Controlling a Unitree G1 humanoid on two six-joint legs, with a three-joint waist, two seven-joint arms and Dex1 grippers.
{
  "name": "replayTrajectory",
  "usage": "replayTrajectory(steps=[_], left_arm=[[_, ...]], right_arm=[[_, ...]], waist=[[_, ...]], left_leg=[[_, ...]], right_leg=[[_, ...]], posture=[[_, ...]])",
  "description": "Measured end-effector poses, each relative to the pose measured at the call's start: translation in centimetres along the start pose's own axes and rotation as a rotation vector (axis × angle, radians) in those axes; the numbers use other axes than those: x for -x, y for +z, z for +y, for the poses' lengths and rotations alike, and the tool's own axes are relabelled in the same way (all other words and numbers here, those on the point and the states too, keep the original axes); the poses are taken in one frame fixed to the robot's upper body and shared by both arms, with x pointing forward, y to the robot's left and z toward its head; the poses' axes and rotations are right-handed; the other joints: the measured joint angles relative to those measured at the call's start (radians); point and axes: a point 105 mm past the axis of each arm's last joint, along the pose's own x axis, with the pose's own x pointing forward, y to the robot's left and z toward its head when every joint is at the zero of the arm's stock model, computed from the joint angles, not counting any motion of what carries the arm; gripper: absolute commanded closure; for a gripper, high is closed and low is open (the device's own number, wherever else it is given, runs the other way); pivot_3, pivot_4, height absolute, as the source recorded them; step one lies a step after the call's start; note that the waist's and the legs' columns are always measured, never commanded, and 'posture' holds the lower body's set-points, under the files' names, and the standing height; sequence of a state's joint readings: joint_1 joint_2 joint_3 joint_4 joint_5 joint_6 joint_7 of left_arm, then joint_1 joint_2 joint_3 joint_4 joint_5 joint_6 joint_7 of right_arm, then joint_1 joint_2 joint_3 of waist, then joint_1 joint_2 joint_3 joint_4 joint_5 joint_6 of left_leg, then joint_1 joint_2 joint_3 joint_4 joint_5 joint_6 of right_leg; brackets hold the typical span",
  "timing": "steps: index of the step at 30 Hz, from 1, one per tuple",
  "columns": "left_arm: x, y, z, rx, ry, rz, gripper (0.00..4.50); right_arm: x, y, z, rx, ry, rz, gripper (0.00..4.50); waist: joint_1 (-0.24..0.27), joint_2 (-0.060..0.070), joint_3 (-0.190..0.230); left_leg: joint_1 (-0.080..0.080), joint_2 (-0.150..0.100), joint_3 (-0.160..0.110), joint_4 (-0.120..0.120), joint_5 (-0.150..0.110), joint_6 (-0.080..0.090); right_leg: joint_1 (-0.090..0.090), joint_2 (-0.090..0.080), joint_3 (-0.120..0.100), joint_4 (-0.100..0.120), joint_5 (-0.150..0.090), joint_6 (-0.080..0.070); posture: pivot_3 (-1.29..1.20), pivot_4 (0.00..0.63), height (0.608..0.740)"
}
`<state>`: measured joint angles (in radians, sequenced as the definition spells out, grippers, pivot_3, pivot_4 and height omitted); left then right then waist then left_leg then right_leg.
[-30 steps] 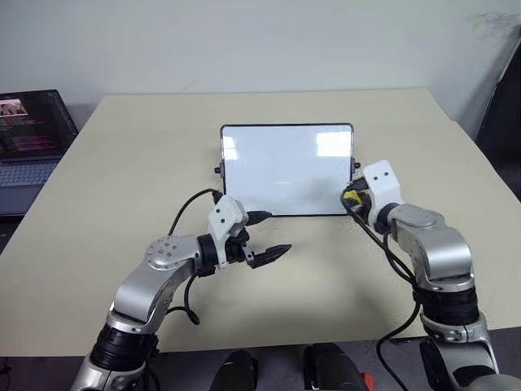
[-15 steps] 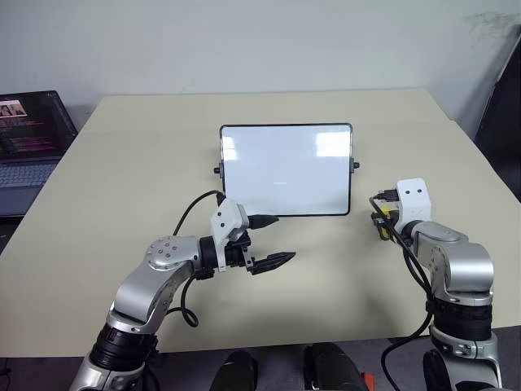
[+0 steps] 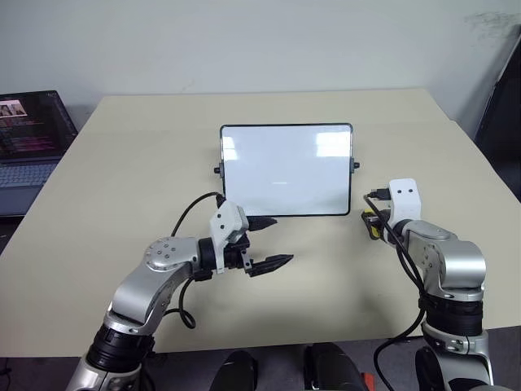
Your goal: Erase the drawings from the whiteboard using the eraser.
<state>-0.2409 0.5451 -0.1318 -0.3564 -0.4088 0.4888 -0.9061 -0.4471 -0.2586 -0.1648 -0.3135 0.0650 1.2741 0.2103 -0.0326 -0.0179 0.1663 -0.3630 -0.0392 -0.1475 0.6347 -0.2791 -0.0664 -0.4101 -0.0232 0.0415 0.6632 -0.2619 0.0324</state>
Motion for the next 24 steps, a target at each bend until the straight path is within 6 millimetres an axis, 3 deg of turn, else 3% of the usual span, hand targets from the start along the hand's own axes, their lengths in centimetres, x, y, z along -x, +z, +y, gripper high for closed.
replayTrajectory(steps=[4, 14, 24], left_arm=[[0.02, 0.01, 0.00, -0.001, 0.000, 0.001, 0.00], [0.03, 0.04, -0.03, -0.002, -0.001, 0.002, 0.00], [0.22, -0.17, -0.03, 0.003, 0.003, 0.008, 0.00]], right_arm=[[-0.09, -0.11, -0.02, -0.002, 0.001, 0.005, 3.50], [-0.10, 0.04, -0.23, 0.001, -0.008, -0.005, 0.14], [0.05, -0.35, -0.50, -0.122, -0.023, 0.014, 0.03]], waist=[[0.000, 0.000, 0.000], [0.000, 0.000, 0.000], [-0.002, 0.000, 0.000]], left_leg=[[0.000, 0.000, 0.000, 0.000, 0.000, 0.000], [0.000, 0.000, 0.000, 0.000, 0.000, 0.000], [0.000, 0.000, 0.000, 0.000, 0.000, 0.000]], right_leg=[[0.000, 0.000, 0.000, 0.000, 0.000, 0.000], [0.000, 0.000, 0.000, 0.000, 0.000, 0.000], [0.000, 0.000, 0.000, 0.001, 0.000, 0.000]], posture=[[0.00, 0.150, 0.740], [0.00, 0.150, 0.740], [0.00, 0.150, 0.740]])
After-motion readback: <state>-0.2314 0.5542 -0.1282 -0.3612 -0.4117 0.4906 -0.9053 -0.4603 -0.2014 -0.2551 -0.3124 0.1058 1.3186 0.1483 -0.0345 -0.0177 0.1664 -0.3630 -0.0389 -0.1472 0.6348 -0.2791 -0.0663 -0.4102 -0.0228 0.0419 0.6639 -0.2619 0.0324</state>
